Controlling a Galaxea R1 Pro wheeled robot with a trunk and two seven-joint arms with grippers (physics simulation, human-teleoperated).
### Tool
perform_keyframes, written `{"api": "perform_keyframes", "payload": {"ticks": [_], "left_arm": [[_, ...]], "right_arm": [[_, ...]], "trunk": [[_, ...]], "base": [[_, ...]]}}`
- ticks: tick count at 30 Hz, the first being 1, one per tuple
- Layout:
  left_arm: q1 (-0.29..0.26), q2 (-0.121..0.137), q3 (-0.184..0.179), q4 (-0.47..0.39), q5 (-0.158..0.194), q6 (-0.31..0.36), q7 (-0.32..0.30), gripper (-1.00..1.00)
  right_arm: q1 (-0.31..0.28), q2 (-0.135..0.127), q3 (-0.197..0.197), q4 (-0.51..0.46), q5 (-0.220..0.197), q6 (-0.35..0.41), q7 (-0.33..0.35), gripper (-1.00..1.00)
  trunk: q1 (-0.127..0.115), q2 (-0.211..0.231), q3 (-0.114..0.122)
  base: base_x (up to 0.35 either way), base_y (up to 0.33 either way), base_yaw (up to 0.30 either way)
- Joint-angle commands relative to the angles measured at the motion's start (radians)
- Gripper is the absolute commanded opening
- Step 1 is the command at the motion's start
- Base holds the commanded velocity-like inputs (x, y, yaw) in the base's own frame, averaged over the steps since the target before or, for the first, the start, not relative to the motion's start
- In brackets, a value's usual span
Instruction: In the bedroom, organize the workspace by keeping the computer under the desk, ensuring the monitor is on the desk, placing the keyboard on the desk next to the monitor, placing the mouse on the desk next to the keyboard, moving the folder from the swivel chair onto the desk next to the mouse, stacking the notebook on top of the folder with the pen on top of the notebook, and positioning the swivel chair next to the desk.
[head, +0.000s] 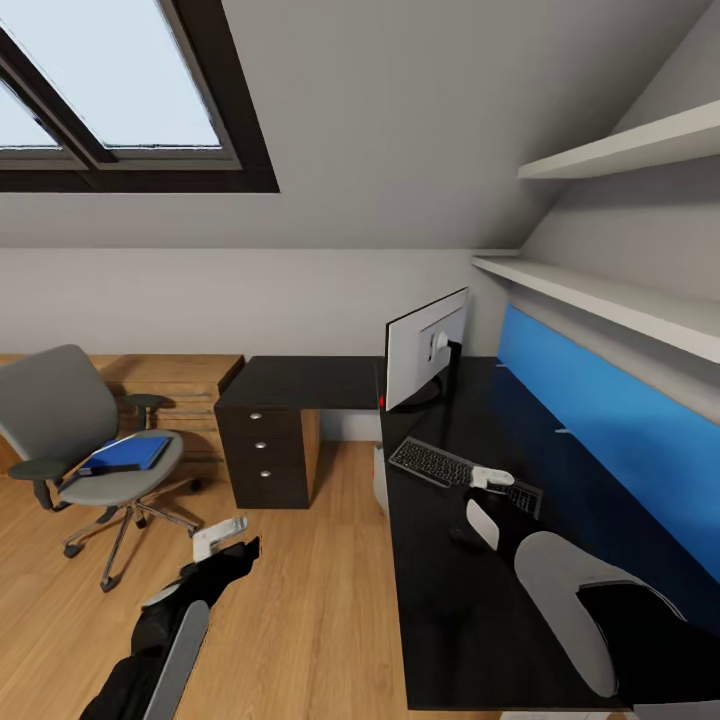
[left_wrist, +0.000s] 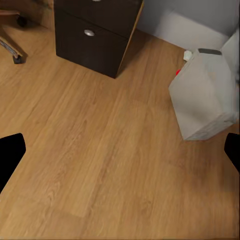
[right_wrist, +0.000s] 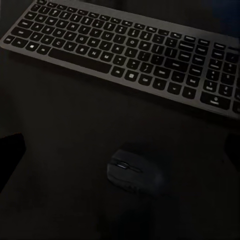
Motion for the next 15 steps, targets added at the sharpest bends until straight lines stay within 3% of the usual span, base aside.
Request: {"api": "perform_keyframes", "payload": {"ticks": [1,2,5,15], "left_arm": [[0.023,-0.001,0.0,-0.035,0.011,0.016,0.007,1.0],[0.061,-0.001,-0.005,-0.077,0.01,0.033,0.007,1.0],[0.104,-0.002,-0.018,-0.122,0.01,0.051,0.007,1.0],[0.132,-0.001,-0.03,-0.15,0.01,0.063,0.008,1.0]], "right_arm": [[0.0,-0.001,0.008,-0.003,-0.008,0.007,-0.006,1.0],[0.0,-0.002,0.009,-0.003,-0.008,0.008,-0.006,1.0],[0.0,-0.002,0.009,-0.004,-0.008,0.009,-0.007,1.0],[0.0,-0.003,0.008,-0.004,-0.008,0.009,-0.007,1.0]], "trunk": [[0.0,-0.001,-0.002],[0.004,-0.008,-0.005],[0.016,-0.029,-0.014],[0.054,-0.099,-0.045]], "base": [[0.0,0.0,0.0],[0.0,0.0,0.0],[0.0,0.0,0.0],[0.0,0.0,0.0]]}}
